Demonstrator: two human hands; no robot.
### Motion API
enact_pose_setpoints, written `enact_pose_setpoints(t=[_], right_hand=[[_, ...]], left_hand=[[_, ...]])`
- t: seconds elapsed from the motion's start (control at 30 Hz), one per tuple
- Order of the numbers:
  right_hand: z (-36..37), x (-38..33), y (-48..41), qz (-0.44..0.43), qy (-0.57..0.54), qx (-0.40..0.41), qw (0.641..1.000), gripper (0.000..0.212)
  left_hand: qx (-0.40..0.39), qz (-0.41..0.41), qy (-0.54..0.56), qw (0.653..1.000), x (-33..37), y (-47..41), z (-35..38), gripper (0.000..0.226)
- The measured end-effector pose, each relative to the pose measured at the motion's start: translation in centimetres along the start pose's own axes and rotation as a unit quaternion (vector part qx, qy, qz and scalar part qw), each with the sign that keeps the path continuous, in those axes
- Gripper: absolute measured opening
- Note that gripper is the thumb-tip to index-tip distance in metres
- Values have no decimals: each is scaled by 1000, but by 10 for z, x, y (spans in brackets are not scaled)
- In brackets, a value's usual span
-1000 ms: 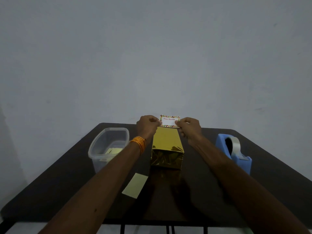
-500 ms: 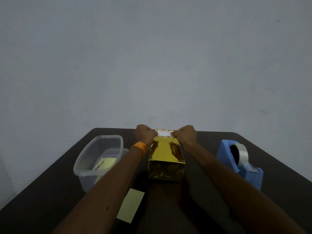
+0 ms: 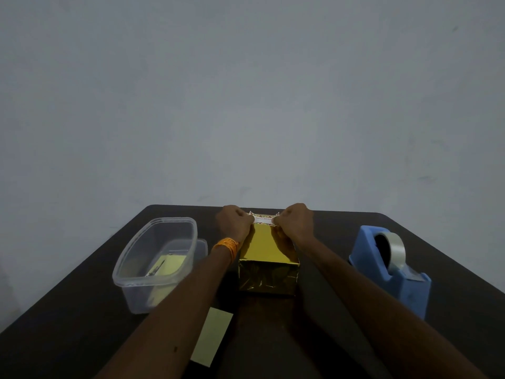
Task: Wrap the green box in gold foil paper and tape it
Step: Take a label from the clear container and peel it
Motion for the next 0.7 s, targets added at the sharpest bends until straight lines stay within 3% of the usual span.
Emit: enact_pose_setpoints(t=[0.23,0.37,0.53,0.7], right_hand=[[1,-5,11,-84,136,30,987,33],[10,-10,12,-162,143,9,976,20],[17,-5,15,-136,135,14,981,31],[14,-3,18,-119,123,30,985,27]], left_hand=[[-61,74,-53,994,-4,-2,6,26],[-94,88,-64,990,-8,-2,12,22],[-103,68,-58,991,-16,-1,10,21],[-94,70,-56,992,-17,-4,8,24]])
Point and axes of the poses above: each hand's wrist, its own y-axis away from the middle knuckle, its own z-axis out of the palm, x = y × z, the point moved 5 cm from there along -y, towards the middle knuckle, and after that the axes turned 15 degrees about y, right-handed, at the moved point
